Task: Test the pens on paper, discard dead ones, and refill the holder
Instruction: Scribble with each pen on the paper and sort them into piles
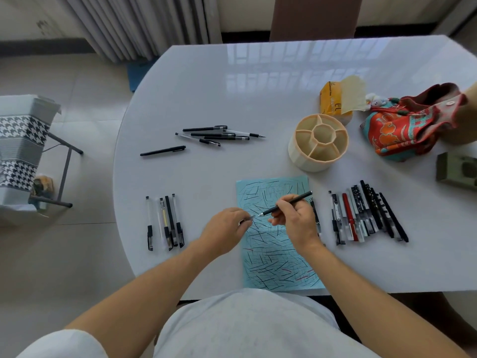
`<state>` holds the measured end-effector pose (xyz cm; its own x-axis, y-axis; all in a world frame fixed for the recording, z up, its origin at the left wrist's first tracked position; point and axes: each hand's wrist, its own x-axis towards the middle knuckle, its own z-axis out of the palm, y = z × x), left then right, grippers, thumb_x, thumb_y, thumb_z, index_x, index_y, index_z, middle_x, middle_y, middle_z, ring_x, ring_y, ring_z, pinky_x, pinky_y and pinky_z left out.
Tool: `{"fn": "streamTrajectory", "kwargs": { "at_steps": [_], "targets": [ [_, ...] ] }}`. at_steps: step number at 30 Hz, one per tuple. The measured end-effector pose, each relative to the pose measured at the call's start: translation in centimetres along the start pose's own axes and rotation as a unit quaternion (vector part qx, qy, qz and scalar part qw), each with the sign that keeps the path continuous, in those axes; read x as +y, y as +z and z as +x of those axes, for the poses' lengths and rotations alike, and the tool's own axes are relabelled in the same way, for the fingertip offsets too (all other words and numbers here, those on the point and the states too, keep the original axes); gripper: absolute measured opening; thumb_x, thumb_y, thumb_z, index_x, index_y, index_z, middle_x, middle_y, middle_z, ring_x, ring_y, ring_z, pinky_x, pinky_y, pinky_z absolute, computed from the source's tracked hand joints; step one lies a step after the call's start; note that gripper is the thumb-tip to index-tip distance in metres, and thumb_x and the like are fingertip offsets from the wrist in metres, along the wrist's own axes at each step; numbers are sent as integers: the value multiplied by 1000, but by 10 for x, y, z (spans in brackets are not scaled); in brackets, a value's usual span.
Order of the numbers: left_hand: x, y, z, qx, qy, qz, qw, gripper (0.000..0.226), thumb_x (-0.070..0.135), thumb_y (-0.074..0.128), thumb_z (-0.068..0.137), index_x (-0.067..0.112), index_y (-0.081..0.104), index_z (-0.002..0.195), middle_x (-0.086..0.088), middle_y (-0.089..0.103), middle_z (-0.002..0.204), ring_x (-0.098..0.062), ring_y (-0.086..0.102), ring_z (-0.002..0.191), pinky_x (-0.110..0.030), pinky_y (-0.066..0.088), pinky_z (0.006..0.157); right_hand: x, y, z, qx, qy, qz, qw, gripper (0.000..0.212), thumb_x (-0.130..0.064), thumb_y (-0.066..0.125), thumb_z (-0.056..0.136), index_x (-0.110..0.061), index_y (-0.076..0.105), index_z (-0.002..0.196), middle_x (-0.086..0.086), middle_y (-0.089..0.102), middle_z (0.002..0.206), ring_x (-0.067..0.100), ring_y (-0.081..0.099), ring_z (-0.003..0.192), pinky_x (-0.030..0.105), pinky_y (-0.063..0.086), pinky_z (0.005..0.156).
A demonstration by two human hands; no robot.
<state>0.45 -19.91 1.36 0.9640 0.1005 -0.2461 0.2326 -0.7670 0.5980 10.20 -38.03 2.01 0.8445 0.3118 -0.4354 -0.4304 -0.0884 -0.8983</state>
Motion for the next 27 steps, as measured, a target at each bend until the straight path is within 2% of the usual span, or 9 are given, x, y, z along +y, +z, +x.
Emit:
{"fn": "streamTrajectory", "kwargs": {
  "at_steps": [5, 10, 13, 17, 22, 25, 27],
  "targets": [
    [18, -9, 0, -23, 9, 11, 1000, 25, 36, 50, 102, 23, 71, 107, 10, 68, 94, -8, 59, 82, -32, 51, 74, 0, -3, -12, 3, -10, 5, 1000, 12, -14, 61, 98, -10, 64, 87, 9, 67, 70, 24, 64, 57, 49, 61, 69],
    [30, -17, 1, -44, 12, 48, 998, 26, 35, 48, 103, 21, 70, 101, 10, 65, 83, -11, 58, 73, -33, 50, 68, -6, -10, -17, 28, -26, 43, 998, 13, -23, 63, 92, -11, 64, 85, 10, 64, 71, 23, 62, 57, 51, 63, 69],
    [39, -20, 1, -58, 24, 65, 996, 26, 35, 47, 103, 22, 68, 97, 13, 60, 76, -10, 55, 69, -32, 50, 66, -5, -12, -18, -6, -22, 16, 1000, 15, -20, 63, 97, -9, 65, 87, 10, 68, 73, 25, 66, 61, 53, 64, 72],
    [54, -22, 1, -64, 44, 69, 995, 24, 29, 48, 102, 17, 67, 93, 5, 65, 79, -15, 56, 69, -33, 48, 65, 2, -10, -25, -41, 2, 9, 999, 16, -16, 63, 101, -2, 65, 96, 10, 74, 78, 26, 73, 69, 44, 64, 72],
    [60, -17, 2, -67, 43, 70, 994, 24, 24, 48, 102, 11, 63, 88, -3, 64, 79, -22, 57, 72, -42, 48, 70, 5, -9, -32, -8, -1, 5, 1000, 18, -19, 62, 102, -2, 66, 97, 13, 75, 76, 29, 72, 64, 35, 62, 65],
    [63, -10, 3, -72, 44, 38, 996, 23, 25, 51, 100, 12, 64, 86, 1, 65, 74, -20, 59, 70, -42, 47, 67, 2, -13, -30, -12, 10, -30, 999, 19, -23, 61, 103, -5, 66, 96, 10, 74, 77, 25, 72, 68, 35, 63, 67],
    [67, -6, 6, -79, 48, 18, 996, 20, 30, 53, 100, 17, 68, 94, 7, 66, 78, -18, 63, 76, -36, 46, 67, -1, -23, -22, -4, 28, -72, 997, 21, -24, 59, 103, -7, 68, 94, 10, 72, 81, 20, 69, 70, 32, 63, 66]
  ]
}}
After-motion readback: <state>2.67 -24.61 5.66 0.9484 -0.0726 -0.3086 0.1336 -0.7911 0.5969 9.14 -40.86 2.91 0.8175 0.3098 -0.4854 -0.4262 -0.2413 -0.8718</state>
